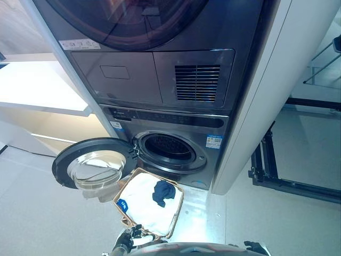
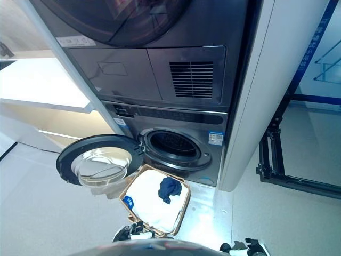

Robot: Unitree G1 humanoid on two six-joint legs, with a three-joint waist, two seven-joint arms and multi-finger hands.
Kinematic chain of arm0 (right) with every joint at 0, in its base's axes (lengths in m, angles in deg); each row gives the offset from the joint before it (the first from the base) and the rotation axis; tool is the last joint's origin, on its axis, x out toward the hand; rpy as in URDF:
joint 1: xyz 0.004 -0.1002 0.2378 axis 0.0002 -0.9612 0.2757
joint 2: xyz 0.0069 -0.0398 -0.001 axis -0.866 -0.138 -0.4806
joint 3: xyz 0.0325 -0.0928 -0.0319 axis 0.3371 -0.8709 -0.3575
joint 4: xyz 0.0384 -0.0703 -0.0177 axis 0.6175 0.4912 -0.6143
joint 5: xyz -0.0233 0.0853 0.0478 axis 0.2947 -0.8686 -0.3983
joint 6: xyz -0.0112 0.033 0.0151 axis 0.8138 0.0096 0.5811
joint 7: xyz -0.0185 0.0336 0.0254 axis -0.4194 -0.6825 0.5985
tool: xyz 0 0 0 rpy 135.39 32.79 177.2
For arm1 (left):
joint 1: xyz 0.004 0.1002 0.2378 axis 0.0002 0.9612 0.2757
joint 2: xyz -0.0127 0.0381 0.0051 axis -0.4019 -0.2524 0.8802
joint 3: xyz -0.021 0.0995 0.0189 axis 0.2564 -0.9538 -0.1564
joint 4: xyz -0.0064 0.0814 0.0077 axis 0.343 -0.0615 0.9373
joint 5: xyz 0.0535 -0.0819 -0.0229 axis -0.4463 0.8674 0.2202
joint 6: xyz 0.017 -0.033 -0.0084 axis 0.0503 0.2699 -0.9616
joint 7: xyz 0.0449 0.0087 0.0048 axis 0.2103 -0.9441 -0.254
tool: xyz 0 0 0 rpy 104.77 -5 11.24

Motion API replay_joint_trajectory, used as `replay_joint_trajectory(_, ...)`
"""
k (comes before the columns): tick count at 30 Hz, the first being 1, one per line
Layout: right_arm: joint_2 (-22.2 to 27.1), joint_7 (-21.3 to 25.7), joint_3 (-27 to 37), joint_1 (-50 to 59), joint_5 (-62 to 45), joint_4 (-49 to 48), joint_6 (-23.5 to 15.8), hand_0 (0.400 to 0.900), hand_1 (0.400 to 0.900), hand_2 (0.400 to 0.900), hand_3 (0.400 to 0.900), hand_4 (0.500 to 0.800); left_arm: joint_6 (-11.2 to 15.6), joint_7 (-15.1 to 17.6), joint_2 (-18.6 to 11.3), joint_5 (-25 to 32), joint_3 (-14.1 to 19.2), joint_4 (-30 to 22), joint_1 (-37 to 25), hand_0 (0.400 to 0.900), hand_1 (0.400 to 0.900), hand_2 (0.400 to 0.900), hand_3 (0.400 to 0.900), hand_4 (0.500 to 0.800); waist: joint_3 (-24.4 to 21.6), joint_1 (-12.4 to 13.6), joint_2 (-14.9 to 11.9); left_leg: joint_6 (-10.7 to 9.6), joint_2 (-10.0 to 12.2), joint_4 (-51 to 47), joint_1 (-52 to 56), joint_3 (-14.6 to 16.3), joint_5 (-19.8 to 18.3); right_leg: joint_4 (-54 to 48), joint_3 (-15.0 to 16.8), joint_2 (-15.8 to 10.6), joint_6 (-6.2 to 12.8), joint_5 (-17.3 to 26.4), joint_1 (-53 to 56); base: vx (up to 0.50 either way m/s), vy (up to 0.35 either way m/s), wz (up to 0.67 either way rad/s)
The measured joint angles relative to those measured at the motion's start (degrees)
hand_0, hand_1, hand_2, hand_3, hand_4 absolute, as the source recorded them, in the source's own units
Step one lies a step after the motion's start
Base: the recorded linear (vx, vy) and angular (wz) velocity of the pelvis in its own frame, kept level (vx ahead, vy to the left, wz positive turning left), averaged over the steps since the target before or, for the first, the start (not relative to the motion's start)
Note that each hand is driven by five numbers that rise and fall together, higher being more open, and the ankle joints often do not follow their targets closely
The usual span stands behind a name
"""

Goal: Put the clothes in the basket into the washing machine.

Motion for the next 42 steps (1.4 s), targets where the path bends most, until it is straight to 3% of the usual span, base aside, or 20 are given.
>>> replay_joint_trajectory(8,0.02,-0.09,0.00,-0.07,0.02,-0.32,-0.01,0.900,0.900,0.900,0.900,0.800,-0.05,-0.01,0.00,-0.14,-0.12,0.01,-0.10,0.900,0.900,0.900,0.900,0.800,-0.25,-0.10,0.42,-0.04,0.02,-0.07,0.11,-0.10,0.08,0.00,-0.01,0.14,0.15,-0.17,0.06,0.04,-0.002,-0.02)
replay_joint_trajectory(11,0.04,-0.09,0.03,-0.09,0.01,-0.30,-0.05,0.900,0.900,0.900,0.900,0.800,-0.20,0.37,-0.26,-2.00,-2.08,-0.16,-0.61,0.900,0.900,0.900,0.900,0.800,-0.24,-0.66,0.47,-0.07,0.03,-0.31,-0.22,0.01,0.05,0.01,0.17,0.07,0.12,-0.31,-0.32,0.03,0.008,-0.11)
replay_joint_trajectory(15,0.49,0.02,1.30,0.65,-0.75,-0.15,-1.06,0.900,0.900,0.900,0.900,0.800,-0.14,2.70,-3.19,-13.32,-12.01,-2.28,-3.69,0.900,0.900,0.900,0.900,0.800,-0.19,-1.42,0.65,0.05,0.07,-0.26,-2.88,0.90,0.57,0.49,2.31,0.10,-0.26,-0.01,-3.95,-0.03,0.045,-0.31)
replay_joint_trajectory(18,1.93,0.51,3.02,1.47,-3.60,-0.23,-1.69,0.900,0.900,0.900,0.900,0.800,-0.27,4.28,-5.38,-20.20,-16.44,-3.50,-7.91,0.900,0.900,0.900,0.900,0.800,1.40,-2.65,0.86,0.29,-0.09,-0.26,-4.78,2.97,0.91,0.87,4.47,0.05,-0.74,0.78,-7.24,-0.11,0.067,-0.33)
replay_joint_trajectory(21,3.49,1.73,5.75,2.62,-7.02,-0.79,-2.46,0.900,0.900,0.900,0.900,0.800,-0.80,7.30,-10.54,-26.46,-21.98,-11.59,-13.03,0.900,0.900,0.900,0.900,0.800,4.79,-3.33,0.97,0.42,-0.10,1.21,-9.51,3.74,1.27,1.67,5.61,0.03,-0.98,1.68,-11.95,-0.18,0.035,-0.11)
replay_joint_trajectory(23,4.19,2.69,5.84,3.73,-8.92,-0.91,-2.55,0.900,0.900,0.900,0.900,0.800,-0.21,10.62,-11.80,-29.32,-22.43,-13.00,-18.41,0.900,0.900,0.900,0.900,0.800,8.36,-3.56,0.65,0.36,0.01,1.84,-11.81,3.82,1.83,2.32,5.86,0.22,-1.22,2.47,-14.43,-0.16,0.020,-0.07)
replay_joint_trajectory(26,3.85,3.99,6.74,4.72,-11.51,-3.20,-4.16,0.900,0.900,0.900,0.900,0.800,-1.61,15.12,-12.19,-33.90,-24.53,-11.90,-25.94,0.900,0.900,0.900,0.900,0.800,11.83,-4.41,-0.23,0.36,0.14,4.27,-17.50,4.00,1.82,5.14,6.30,-0.08,-1.59,2.40,-20.59,-0.12,0.033,-0.08)
replay_joint_trajectory(29,2.73,5.12,6.76,7.07,-13.78,-5.30,-5.09,0.900,0.900,0.900,0.900,0.800,-4.26,17.60,-12.50,-37.28,-26.12,-10.10,-33.63,0.900,0.900,0.900,0.900,0.800,16.45,-6.26,-2.35,0.64,0.05,6.12,-22.67,4.31,2.25,8.81,7.11,-0.65,-1.87,2.04,-26.87,-0.10,0.034,-0.03)
replay_joint_trajectory(33,1.43,6.36,6.71,8.07,-17.11,-7.43,-6.11,0.900,0.900,0.900,0.900,0.800,-6.22,20.25,-13.15,-37.46,-26.43,-10.44,-40.18,0.900,0.900,0.900,0.900,0.800,20.31,-7.65,-3.86,0.99,-0.41,8.36,-29.62,4.66,2.50,14.43,7.93,-1.87,-2.33,0.86,-35.38,-0.07,0.026,0.04)
replay_joint_trajectory(42,-0.45,7.90,6.52,8.77,-20.39,-8.80,-8.06,0.900,0.900,0.900,0.900,0.800,-11.54,25.81,-17.08,-37.37,-25.71,-11.39,-48.62,0.900,0.900,0.900,0.900,0.800,20.99,-8.57,-4.02,1.18,-1.18,15.15,-43.46,3.33,1.66,24.47,9.05,-4.08,-2.97,-2.48,-49.76,0.03,0.020,0.08)
